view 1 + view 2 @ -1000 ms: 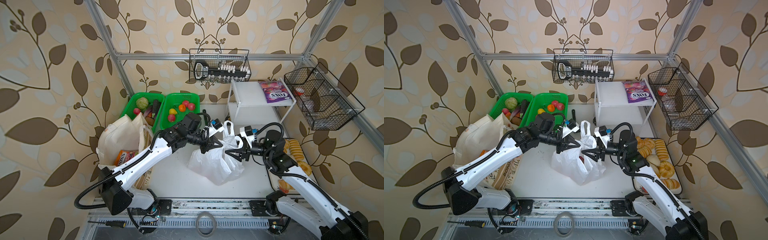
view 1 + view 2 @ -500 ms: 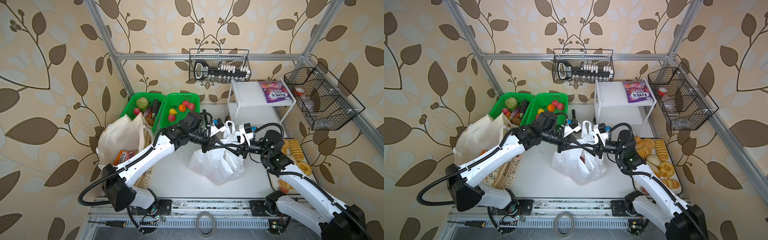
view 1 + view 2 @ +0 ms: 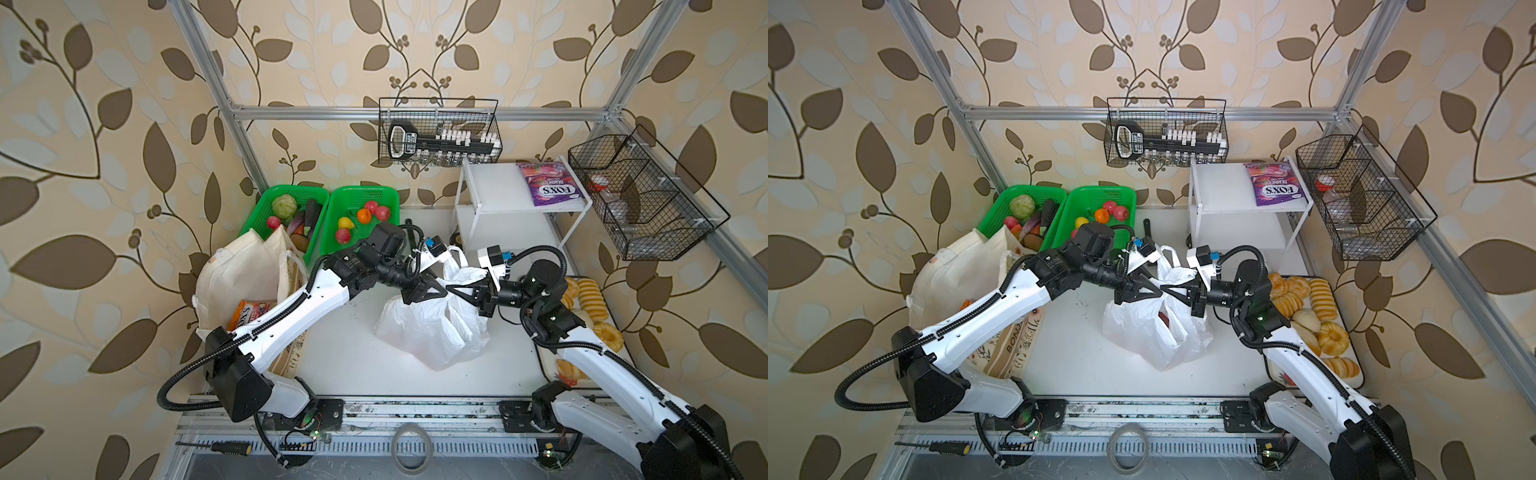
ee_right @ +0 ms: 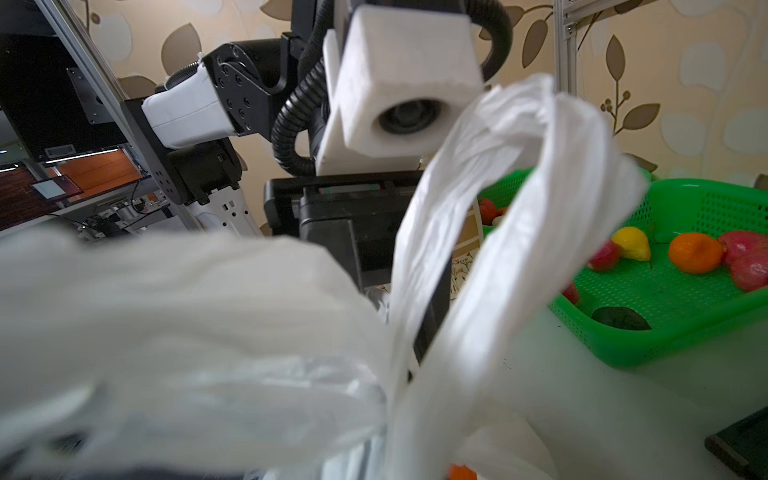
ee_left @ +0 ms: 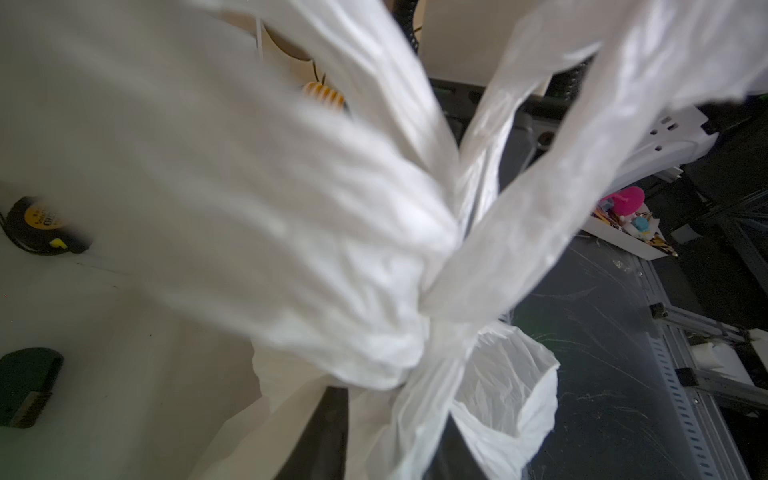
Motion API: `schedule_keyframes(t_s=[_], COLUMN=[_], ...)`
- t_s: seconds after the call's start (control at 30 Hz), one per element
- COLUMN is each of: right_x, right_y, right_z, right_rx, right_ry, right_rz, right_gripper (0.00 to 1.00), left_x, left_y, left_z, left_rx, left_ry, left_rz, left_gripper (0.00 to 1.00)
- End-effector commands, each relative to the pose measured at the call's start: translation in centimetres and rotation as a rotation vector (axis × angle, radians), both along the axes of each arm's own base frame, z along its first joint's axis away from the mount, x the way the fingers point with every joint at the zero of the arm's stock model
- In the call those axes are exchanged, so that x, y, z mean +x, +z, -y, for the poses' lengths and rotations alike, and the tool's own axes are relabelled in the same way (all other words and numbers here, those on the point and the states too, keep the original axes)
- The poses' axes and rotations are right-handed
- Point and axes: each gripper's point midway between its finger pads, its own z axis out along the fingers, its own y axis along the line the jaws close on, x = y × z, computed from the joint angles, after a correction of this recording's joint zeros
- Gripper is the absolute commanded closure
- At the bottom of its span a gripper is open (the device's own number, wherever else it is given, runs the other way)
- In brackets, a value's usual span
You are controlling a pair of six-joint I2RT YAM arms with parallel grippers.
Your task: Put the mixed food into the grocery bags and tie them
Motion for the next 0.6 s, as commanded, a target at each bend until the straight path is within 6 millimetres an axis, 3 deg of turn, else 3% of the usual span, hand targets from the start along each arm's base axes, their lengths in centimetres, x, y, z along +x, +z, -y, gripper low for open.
schedule_keyframes(t_s=[0.0,0.07,0.23,0.33,0.47,0.57], right_x=[0.4,0.5,0.5,0.3,0.2,0.2], right_y=[-0.4,-0.4,-0.5,-0.6,-0.8,-0.9], right_z=[0.2,0.2,0.2,0.2,0.1,0.1], right_rx=[-0.003,-0.003,-0.005,-0.008,-0.017,-0.020], right_ry=[-0.014,-0.013,-0.011,0.001,0.010,0.012], right_rz=[0.012,0.011,0.012,0.012,0.009,0.007], right_gripper=[0.97,0.97,0.97,0.96,0.96,0.95], left_x=[-0.7,-0.9,-0.6,1.1,4.1,5.0], left_y=[3.9,4.7,7.2,9.0,10.9,11.4], left_z=[-0.4,-0.7,-1.3,-1.6,-1.4,-0.3], left_rx=[-0.075,-0.091,-0.159,-0.212,-0.280,-0.294], left_ry=[0.002,0.014,0.065,0.163,0.292,0.284], left_rz=[0.081,0.089,0.105,0.104,0.039,-0.009], left_gripper=[0.48,0.37,0.20,0.11,0.12,0.15])
